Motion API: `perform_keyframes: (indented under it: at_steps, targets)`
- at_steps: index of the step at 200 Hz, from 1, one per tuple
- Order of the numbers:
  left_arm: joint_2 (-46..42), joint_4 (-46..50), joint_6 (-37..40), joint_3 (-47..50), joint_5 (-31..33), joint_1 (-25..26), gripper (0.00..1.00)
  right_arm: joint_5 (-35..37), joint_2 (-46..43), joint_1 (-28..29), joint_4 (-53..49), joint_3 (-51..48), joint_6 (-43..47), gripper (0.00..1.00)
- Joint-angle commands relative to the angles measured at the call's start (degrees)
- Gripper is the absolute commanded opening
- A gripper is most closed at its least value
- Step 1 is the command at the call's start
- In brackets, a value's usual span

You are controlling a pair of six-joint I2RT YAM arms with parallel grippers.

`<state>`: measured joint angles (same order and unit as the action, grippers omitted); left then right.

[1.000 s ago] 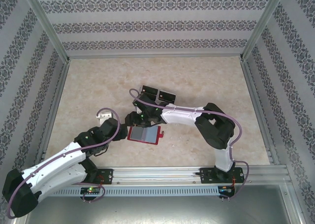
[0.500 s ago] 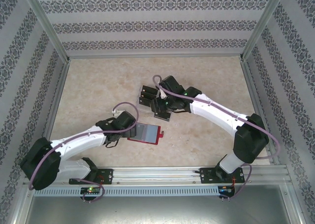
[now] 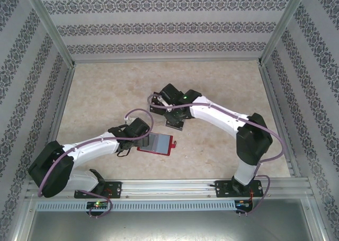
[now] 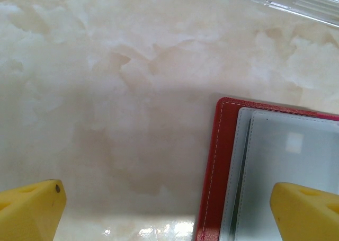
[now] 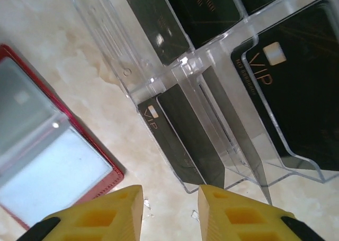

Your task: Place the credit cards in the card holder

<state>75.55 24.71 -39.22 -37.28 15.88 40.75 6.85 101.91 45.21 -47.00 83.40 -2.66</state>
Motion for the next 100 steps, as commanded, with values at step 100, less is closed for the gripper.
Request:
perform_keyframes:
  at_steps: [100]
  targets:
    - [-0.6,-1.7,0.8,0.2,0.5,-0.4,1.0,10.1,10.3,1.5,-5.8,7.0,5.9,0.28]
